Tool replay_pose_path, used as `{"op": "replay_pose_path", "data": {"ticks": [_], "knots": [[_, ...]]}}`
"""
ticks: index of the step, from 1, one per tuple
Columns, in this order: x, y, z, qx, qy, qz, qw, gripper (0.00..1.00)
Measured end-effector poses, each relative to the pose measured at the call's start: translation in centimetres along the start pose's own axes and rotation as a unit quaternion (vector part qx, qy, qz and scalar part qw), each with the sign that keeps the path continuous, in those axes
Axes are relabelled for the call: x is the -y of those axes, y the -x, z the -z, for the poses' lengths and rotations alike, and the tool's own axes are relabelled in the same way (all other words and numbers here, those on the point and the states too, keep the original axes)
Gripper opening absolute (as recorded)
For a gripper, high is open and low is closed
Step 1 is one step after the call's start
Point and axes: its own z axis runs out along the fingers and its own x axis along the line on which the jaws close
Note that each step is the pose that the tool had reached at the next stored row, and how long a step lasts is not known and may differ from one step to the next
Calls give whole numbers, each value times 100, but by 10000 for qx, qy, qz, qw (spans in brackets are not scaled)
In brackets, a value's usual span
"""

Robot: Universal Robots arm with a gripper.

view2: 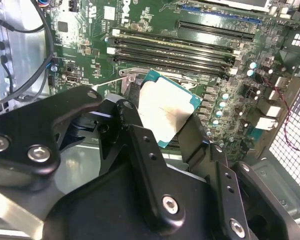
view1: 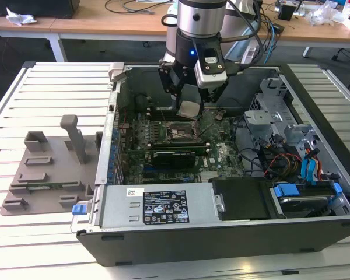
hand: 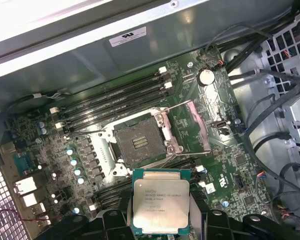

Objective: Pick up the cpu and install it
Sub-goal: 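Place the cpu into insertion slot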

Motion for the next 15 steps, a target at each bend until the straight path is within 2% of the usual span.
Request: {"op": "replay_pose_path", "data": {"ticks": [11, 15], "knots": [[0, 0, -8, -4, -6, -217, 9998, 55], [0, 0, -8, -8, -10, -389, 9992, 55]]}}
